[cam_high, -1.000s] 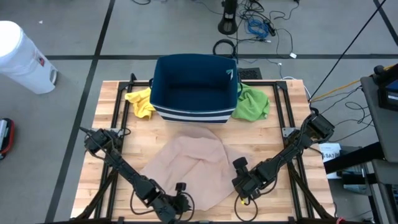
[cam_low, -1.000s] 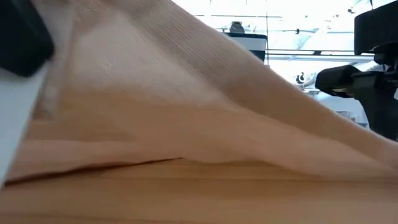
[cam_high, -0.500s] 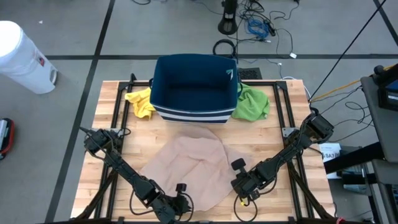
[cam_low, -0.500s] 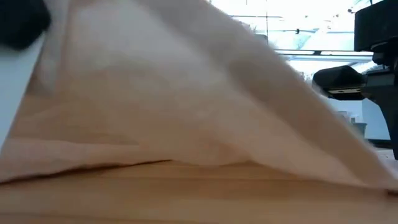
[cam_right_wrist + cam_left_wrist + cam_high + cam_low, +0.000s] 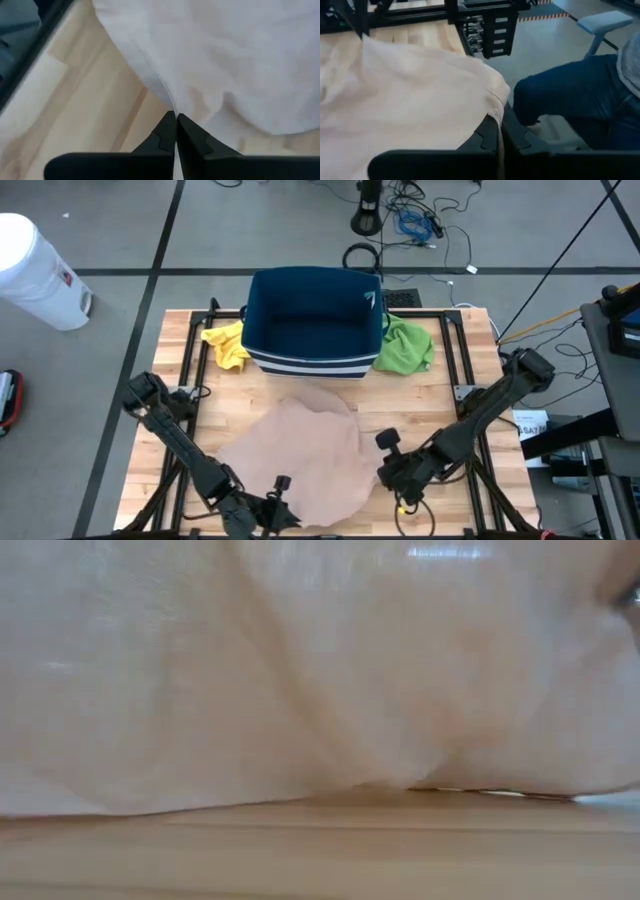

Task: Fold towel
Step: Fold the brown towel

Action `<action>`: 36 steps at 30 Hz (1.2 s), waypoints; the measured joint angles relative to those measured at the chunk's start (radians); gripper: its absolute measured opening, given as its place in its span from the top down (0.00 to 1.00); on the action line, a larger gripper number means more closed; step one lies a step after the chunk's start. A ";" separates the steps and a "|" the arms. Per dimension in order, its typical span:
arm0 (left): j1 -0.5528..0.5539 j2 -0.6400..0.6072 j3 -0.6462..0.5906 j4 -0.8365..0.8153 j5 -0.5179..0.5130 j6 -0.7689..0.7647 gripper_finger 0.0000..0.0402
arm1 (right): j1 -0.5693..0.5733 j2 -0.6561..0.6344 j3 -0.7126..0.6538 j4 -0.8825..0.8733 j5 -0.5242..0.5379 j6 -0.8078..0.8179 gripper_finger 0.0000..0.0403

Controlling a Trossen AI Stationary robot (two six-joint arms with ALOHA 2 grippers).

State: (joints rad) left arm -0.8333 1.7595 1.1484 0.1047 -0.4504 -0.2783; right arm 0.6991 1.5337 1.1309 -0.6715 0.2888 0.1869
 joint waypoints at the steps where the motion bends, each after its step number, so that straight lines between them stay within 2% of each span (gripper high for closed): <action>1: -0.003 -0.013 0.000 -0.016 -0.004 -0.001 1.00 | 0.000 -0.017 0.015 -0.014 0.003 -0.012 1.00; 6: -0.021 -0.051 0.000 -0.049 -0.007 -0.015 1.00 | 0.000 -0.092 0.090 -0.042 0.017 -0.080 1.00; 13: -0.043 -0.061 0.000 -0.073 -0.034 -0.075 1.00 | -0.022 -0.108 0.163 -0.157 0.020 -0.155 1.00; 20: -0.068 -0.061 0.000 -0.155 -0.194 -0.164 1.00 | -0.093 -0.051 0.163 -0.173 -0.054 -0.306 1.00; 26: -0.102 -0.061 0.000 -0.189 -0.352 -0.207 1.00 | -0.174 -0.027 0.163 -0.170 -0.054 -0.418 1.00; 32: -0.132 -0.061 0.000 -0.250 -0.534 -0.212 1.00 | -0.245 -0.070 0.168 -0.136 -0.024 -0.532 1.00; 36: -0.128 -0.061 0.000 -0.317 -0.562 -0.234 1.00 | -0.301 -0.075 0.168 -0.125 0.001 -0.647 1.00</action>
State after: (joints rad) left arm -0.9609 1.6989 1.1488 -0.2119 -1.0127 -0.5123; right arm 0.3980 1.4582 1.2991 -0.7963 0.2898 -0.4600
